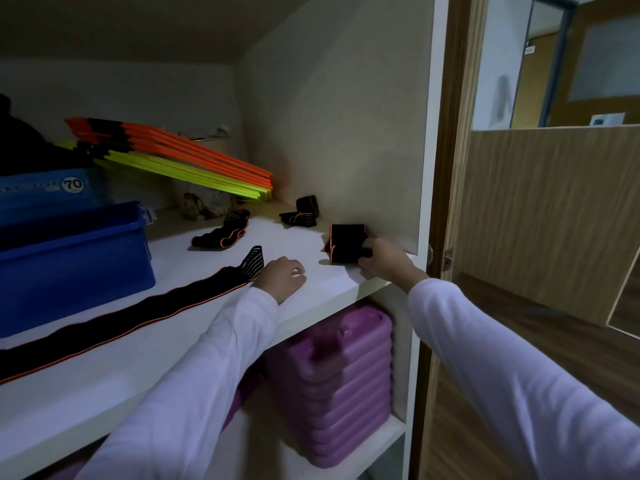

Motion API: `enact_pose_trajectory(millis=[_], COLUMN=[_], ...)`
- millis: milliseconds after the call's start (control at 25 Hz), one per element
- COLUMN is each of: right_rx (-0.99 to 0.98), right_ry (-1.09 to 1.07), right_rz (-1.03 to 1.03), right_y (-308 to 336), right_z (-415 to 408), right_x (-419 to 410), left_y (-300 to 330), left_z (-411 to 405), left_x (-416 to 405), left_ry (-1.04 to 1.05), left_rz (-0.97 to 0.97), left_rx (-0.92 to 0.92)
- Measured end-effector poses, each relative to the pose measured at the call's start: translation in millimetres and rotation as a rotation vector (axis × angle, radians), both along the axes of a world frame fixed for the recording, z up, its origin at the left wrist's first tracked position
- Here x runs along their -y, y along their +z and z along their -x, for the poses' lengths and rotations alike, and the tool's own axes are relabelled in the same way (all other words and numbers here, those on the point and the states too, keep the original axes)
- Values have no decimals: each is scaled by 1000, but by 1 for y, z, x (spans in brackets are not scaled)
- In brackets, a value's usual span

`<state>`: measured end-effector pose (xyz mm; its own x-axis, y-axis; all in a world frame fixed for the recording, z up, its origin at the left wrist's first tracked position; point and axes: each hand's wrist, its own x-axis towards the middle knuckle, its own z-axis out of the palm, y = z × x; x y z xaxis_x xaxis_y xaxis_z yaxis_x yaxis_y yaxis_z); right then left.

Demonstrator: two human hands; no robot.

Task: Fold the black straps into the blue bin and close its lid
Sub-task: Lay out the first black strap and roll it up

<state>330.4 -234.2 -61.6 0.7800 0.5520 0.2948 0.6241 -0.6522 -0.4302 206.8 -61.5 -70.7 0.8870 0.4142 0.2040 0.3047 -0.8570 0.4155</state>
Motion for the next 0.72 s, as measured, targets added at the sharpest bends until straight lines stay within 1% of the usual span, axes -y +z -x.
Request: enact_pose_trajectory(millis=[80, 120, 160, 240, 320, 400, 480, 560, 600, 640, 680, 720], right_rx=[-15, -40, -71, -109, -104, -144, -309, -440, -457, -435, -376, -290], right_ry=[35, 65, 98, 173, 253, 351, 427, 402, 346, 269, 183, 103], right_rz=[-8, -18, -30, -43, -2, 40, -47, -249, -348, -416, -436, -400], right_y=[6, 9, 12, 19, 22, 22, 20, 20, 20, 20, 19, 19], right_z=[8, 11, 14, 23, 32, 41, 48, 46, 43, 39, 34, 30], right_x=[2, 2, 3, 1, -5, -12, -17, -20, -21, -21, -19, -18], left_y=[-2, -2, -2, 1, 7, 12, 13, 11, 11, 11, 10, 10], left_z=[0, 0, 0, -1, -1, 1, 6, 11, 14, 17, 18, 20], left_x=[0, -1, -1, 1, 1, 0, -2, -6, -6, -6, -6, -6], left_ry=[-2, 4, 15, 45, 84, 99, 64, 8, -7, -13, -15, -16], left_rz=[1, 36, 117, 385, 599, 683, 694, 751, 787, 810, 828, 844], left_rx=[2, 16, 55, 185, 287, 294, 266, 249, 239, 234, 231, 233])
